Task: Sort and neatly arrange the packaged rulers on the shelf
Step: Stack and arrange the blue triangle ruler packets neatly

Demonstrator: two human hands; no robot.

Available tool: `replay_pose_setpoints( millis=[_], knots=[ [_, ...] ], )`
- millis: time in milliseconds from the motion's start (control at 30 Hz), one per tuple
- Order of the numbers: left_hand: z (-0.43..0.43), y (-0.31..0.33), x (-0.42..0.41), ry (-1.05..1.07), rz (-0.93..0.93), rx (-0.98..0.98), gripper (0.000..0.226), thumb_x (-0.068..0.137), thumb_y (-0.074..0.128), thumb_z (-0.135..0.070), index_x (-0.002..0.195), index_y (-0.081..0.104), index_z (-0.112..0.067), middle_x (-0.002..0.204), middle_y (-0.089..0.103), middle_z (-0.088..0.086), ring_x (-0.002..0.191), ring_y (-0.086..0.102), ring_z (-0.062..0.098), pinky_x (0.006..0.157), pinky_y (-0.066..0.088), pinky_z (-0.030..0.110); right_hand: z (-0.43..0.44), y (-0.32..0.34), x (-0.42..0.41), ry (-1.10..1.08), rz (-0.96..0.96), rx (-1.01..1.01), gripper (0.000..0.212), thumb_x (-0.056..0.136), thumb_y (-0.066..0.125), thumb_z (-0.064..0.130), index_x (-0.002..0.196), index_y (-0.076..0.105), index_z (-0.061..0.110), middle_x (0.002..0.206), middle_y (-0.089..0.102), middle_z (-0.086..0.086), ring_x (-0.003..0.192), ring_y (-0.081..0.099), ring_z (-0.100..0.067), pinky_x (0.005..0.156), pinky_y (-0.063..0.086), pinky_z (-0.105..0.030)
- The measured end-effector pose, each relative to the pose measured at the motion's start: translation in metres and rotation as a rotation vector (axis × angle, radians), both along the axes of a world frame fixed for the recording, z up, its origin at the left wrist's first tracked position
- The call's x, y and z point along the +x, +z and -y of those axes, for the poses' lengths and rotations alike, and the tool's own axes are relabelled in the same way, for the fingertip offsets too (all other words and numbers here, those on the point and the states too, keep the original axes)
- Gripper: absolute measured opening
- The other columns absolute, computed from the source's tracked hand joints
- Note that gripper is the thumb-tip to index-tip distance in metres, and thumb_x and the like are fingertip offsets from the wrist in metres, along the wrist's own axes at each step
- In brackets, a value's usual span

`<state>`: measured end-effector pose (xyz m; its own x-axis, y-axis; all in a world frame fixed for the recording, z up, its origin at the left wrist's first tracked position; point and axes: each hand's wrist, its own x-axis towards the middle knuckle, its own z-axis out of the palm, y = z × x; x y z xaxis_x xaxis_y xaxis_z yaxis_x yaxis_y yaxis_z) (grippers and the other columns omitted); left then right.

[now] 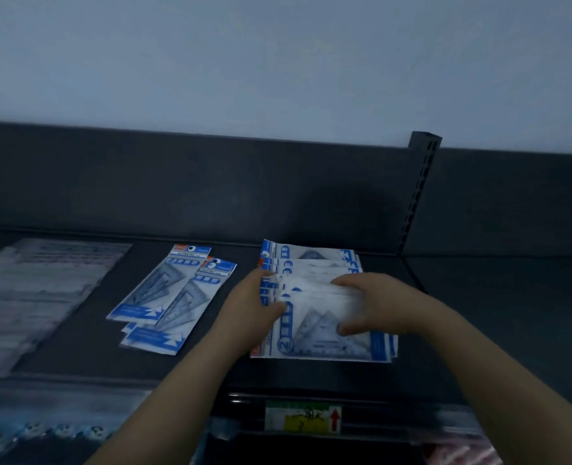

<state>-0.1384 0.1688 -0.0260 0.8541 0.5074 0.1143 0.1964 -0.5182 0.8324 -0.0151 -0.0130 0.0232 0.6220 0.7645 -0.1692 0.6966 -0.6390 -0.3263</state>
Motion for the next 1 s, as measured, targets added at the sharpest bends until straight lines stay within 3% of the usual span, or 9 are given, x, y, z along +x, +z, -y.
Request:
replay_pose_setpoints(
  millis=[100,200,300,467,533,667,867,933,1000],
  knots=[
    [0.003,-0.009,-0.002,0.074,-0.011,0.235,0.061,0.086,0.065,-0.030,0.139,0.035,-0.023,0.133,0.046,-0.003,0.116,0.049,0.013,0.093,0.042,0.025,0.011,-0.017,0.005,-0.050,0.069,-0.029,0.093,0.068,0.063,0.074,0.146,0.025,0.040,0.155,0.022,0.009,0.142,0.019,-0.018,0.116,0.022,-0.040],
    [0.008,-0.021,0.001,-0.024,-0.196,0.528,0.071,0.092,0.046,-0.054,0.152,0.014,-0.032,0.160,0.011,-0.002,0.147,0.009,0.019,0.118,0.015,0.042,0.013,-0.042,-0.004,-0.013,0.062,-0.058,0.093,0.069,0.044,0.085,0.147,0.011,0.047,0.160,0.001,0.011,0.147,-0.001,-0.016,0.118,0.009,-0.048],
    [0.014,-0.031,-0.001,-0.188,-0.428,0.493,0.061,0.096,0.029,-0.059,0.150,0.008,-0.042,0.162,-0.005,-0.008,0.148,-0.012,0.017,0.119,-0.002,0.045,0.017,-0.059,-0.017,0.043,0.013,-0.069,0.090,0.072,0.032,0.085,0.146,-0.005,0.050,0.159,-0.013,0.012,0.146,-0.014,-0.012,0.119,0.000,-0.049],
    [0.011,-0.032,-0.009,-0.163,-0.456,0.516,0.074,0.092,0.028,-0.067,0.152,-0.005,-0.039,0.161,-0.014,-0.006,0.146,-0.019,0.019,0.119,-0.007,0.046,0.035,-0.068,-0.023,-0.030,-0.008,0.015,0.099,0.067,0.018,0.088,0.147,-0.015,0.041,0.154,-0.028,0.013,0.140,-0.029,-0.008,0.118,-0.010,-0.041],
    [0.012,-0.032,-0.012,-0.182,-0.484,0.514,0.080,0.089,0.030,-0.070,0.152,-0.006,-0.037,0.161,-0.015,-0.005,0.147,-0.017,0.020,0.119,-0.006,0.045,0.037,-0.071,-0.025,-0.045,-0.039,0.021,0.100,0.068,0.021,0.085,0.148,-0.016,0.037,0.154,-0.028,0.011,0.141,-0.027,-0.008,0.119,-0.009,-0.038],
    [0.008,-0.026,-0.004,-0.058,-0.383,0.344,0.096,0.084,0.042,-0.071,0.153,-0.005,-0.023,0.161,-0.008,0.004,0.148,-0.002,0.026,0.120,0.007,0.044,0.031,-0.067,-0.016,-0.281,-0.201,0.296,0.103,0.074,0.040,0.078,0.151,-0.010,0.031,0.157,-0.022,0.008,0.144,-0.020,-0.010,0.120,0.003,-0.039],
    [0.011,-0.036,0.008,-0.164,-0.535,0.487,0.087,0.088,0.017,-0.074,0.154,-0.005,-0.023,0.161,-0.013,0.006,0.147,-0.017,0.024,0.118,-0.009,0.044,0.020,-0.075,-0.016,-0.207,-0.073,0.056,0.104,0.079,0.029,0.080,0.150,-0.016,0.019,0.158,-0.020,-0.002,0.145,-0.018,-0.018,0.119,-0.008,-0.036],
    [0.009,-0.036,0.008,-0.149,-0.509,0.457,0.086,0.088,0.022,-0.073,0.154,0.001,-0.022,0.162,-0.006,0.005,0.148,-0.011,0.024,0.120,-0.005,0.043,0.022,-0.075,-0.016,-0.222,-0.097,0.093,0.103,0.079,0.033,0.078,0.151,-0.014,0.021,0.159,-0.018,-0.001,0.146,-0.017,-0.017,0.119,-0.006,-0.036],
    [0.005,-0.032,0.004,-0.099,-0.373,0.431,0.078,0.090,0.032,-0.067,0.150,0.021,-0.019,0.157,0.020,0.006,0.145,0.016,0.024,0.119,0.014,0.043,0.022,-0.072,-0.015,-0.263,-0.125,0.210,0.101,0.078,0.040,0.077,0.152,-0.005,0.025,0.160,-0.011,0.002,0.147,-0.012,-0.015,0.120,0.001,-0.039]
  ],
)
